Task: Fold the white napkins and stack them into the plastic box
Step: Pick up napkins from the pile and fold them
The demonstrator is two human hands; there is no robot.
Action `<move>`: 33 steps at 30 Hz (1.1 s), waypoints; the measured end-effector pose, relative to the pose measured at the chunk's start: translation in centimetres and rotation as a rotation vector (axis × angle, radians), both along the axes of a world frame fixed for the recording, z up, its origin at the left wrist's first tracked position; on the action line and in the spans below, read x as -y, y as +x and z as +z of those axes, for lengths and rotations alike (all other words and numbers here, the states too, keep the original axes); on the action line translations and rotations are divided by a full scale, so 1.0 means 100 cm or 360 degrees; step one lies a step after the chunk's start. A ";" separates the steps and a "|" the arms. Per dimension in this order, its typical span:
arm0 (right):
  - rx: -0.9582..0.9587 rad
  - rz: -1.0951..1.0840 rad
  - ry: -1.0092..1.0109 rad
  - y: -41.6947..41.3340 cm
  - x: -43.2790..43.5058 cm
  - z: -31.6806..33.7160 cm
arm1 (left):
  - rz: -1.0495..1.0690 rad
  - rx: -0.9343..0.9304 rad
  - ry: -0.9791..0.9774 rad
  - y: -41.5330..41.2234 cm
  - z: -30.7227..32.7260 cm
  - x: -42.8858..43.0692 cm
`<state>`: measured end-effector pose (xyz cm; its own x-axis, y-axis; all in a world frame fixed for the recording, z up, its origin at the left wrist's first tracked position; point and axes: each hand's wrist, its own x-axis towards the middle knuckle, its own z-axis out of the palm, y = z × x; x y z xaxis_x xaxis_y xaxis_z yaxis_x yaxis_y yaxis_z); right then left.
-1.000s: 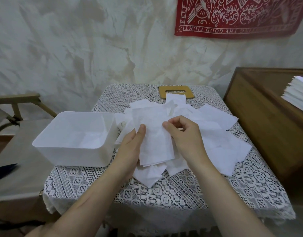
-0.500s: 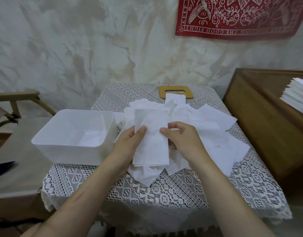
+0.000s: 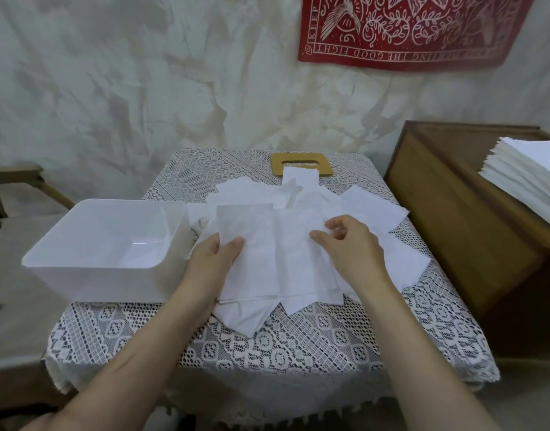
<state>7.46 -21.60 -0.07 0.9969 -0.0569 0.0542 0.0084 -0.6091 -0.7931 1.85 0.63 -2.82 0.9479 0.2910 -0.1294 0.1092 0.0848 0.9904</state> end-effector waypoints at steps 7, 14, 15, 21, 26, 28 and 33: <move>0.0042 0.0218 -0.0104 -0.001 0.000 0.002 | -0.0008 0.0034 -0.0036 -0.002 -0.002 -0.003; 0.0322 0.0148 0.0082 0.003 0.004 0.012 | 0.0039 0.0091 -0.0062 -0.002 0.003 -0.001; 0.0268 0.0147 0.0343 0.004 0.006 0.016 | 0.0052 0.0089 -0.0079 -0.001 0.004 -0.001; -0.0075 0.0210 0.1211 -0.006 0.008 0.036 | 0.0044 0.0091 -0.0135 -0.001 0.012 0.000; -0.0215 0.0367 0.1155 -0.017 -0.022 0.029 | 0.0049 0.0025 -0.0286 0.001 0.012 0.006; -0.0228 0.0382 0.1127 -0.019 -0.035 0.023 | 0.0036 0.0035 -0.0367 0.003 0.009 0.007; -0.0255 0.0314 0.1083 -0.020 -0.051 0.011 | 0.0041 0.0034 -0.0425 0.004 0.001 0.006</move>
